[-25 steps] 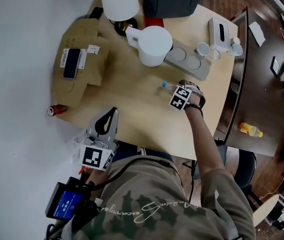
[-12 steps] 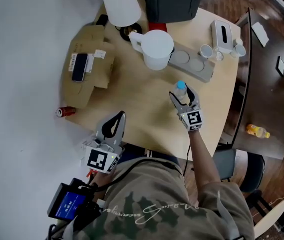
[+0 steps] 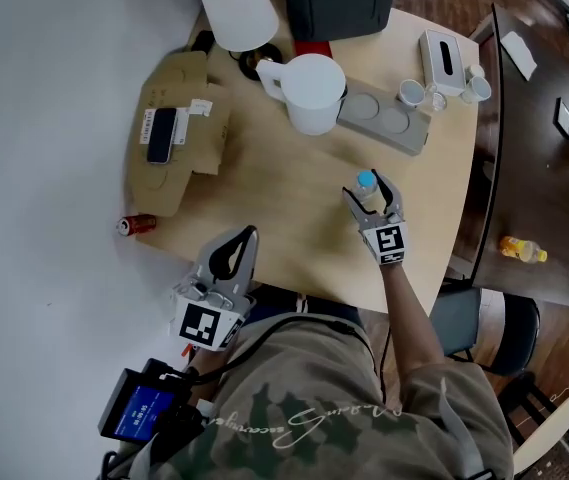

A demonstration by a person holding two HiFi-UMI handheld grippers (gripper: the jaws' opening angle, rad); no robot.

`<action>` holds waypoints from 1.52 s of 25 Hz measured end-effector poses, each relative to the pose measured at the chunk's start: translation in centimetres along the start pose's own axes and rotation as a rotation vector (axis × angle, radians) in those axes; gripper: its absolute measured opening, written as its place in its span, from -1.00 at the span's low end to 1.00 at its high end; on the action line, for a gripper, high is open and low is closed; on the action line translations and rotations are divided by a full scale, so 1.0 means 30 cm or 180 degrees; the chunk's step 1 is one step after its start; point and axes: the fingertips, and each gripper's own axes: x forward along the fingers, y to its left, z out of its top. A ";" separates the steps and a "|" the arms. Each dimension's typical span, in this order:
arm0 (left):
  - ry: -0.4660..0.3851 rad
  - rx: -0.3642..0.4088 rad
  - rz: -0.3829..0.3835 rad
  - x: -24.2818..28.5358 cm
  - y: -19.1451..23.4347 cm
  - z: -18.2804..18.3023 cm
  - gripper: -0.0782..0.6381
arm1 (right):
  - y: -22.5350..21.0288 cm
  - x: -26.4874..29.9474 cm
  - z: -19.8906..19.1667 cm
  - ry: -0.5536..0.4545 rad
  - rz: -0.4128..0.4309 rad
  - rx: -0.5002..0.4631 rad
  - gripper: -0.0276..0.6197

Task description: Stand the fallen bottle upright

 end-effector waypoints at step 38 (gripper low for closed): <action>-0.0523 0.0130 -0.0624 -0.492 -0.695 0.062 -0.78 | 0.543 -1.137 0.734 -0.1124 -0.0427 0.0163 -0.91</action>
